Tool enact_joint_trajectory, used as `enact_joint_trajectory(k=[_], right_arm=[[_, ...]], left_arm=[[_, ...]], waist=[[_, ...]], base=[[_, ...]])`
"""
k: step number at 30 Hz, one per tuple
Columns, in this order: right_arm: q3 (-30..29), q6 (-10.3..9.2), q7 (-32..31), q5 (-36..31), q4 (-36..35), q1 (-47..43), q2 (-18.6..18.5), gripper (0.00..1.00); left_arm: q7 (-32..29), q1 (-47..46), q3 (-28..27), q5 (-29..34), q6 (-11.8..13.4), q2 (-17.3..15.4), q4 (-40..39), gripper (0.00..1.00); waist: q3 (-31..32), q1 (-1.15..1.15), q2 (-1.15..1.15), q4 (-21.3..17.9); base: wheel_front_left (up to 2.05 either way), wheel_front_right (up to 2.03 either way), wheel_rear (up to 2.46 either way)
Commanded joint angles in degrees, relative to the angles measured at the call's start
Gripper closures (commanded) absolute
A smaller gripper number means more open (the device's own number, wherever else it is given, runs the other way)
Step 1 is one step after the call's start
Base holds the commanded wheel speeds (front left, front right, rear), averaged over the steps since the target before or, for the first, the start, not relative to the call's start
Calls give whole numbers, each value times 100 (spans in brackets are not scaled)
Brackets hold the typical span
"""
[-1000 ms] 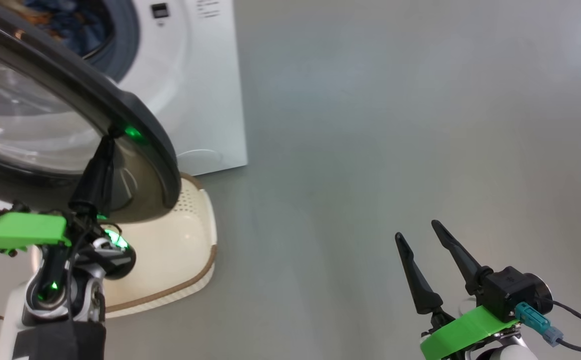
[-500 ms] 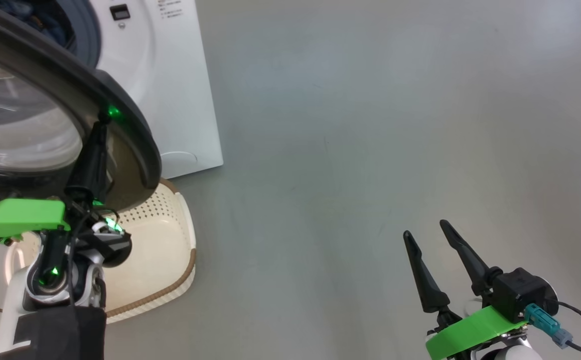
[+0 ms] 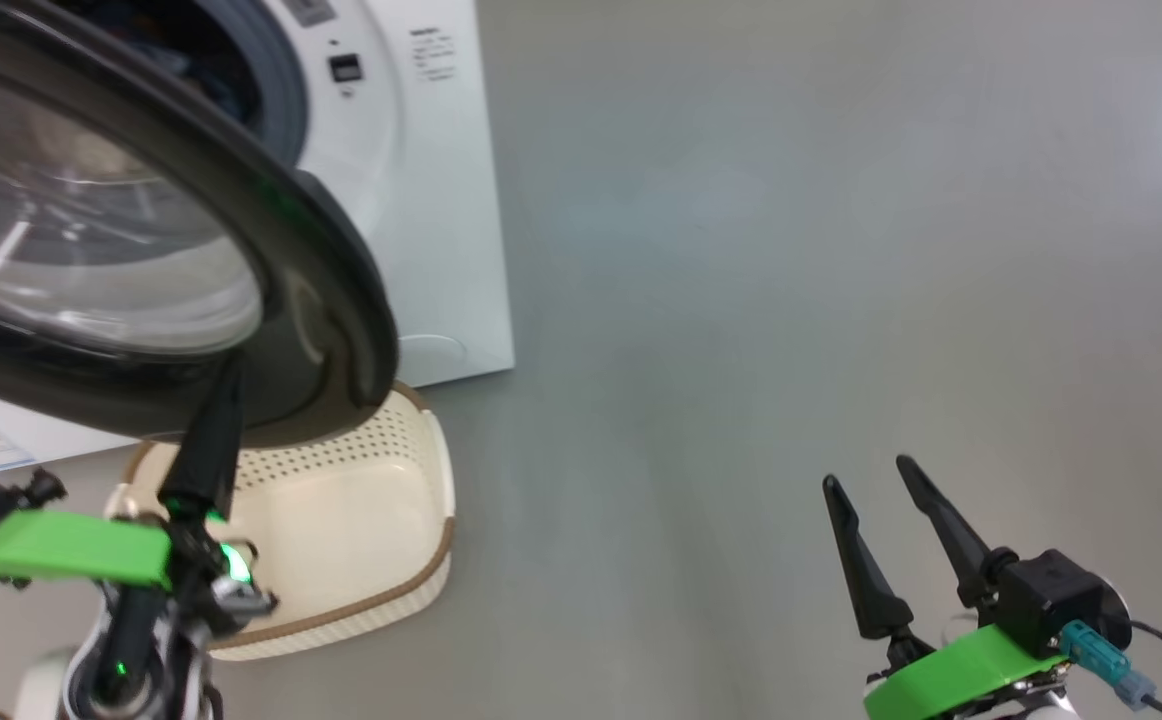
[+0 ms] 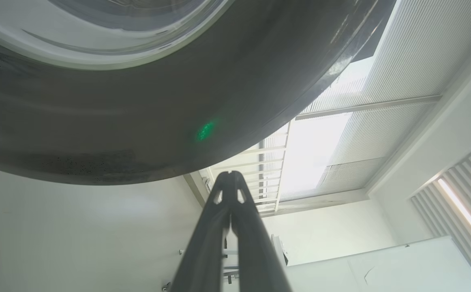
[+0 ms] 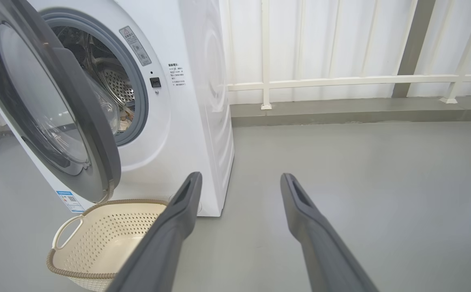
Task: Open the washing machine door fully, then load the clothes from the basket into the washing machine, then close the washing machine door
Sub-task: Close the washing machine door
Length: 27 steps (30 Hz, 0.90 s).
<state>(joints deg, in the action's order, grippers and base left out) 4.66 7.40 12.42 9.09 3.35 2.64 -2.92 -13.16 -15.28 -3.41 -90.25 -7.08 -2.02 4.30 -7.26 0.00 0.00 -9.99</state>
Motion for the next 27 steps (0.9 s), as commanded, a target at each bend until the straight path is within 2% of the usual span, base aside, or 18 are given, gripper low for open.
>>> enact_joint_trajectory(k=[1, 5, 10, 16, 20, 27], right_arm=[[123, 9, -8, -82, -168, -46, 4, 0], [141, 9, -33, -97, -241, -91, 4, 0], [175, 9, -109, -128, -337, -166, 4, 0], [163, 9, -212, -145, -429, -260, 4, 0], [162, 9, -240, -120, -467, -305, 4, 0], [192, 9, -248, -82, -476, -331, 4, 0]], left_arm=[[86, 179, -56, 277, -40, -168, -407, 100], [403, 517, 99, 686, -40, -240, -760, 100], [1260, 907, 726, 1600, -41, -579, -1111, 100], [2521, 1160, 1355, 2541, -41, -1078, -871, 100], [2797, 1253, 1425, 3545, -41, -1343, -641, 100], [2813, 1557, 670, 5799, -41, -861, -850, 100]], waist=[[293, 0, 0, 325], [430, 0, 0, 509], [610, 0, 0, 794], [718, 0, 0, 1079], [752, 0, 0, 1176], [731, 0, 0, 1247]], base=[[0, 0, 0], [0, 0, 0], [0, 0, 0], [0, 0, 0], [0, 0, 0], [0, 0, 0]])
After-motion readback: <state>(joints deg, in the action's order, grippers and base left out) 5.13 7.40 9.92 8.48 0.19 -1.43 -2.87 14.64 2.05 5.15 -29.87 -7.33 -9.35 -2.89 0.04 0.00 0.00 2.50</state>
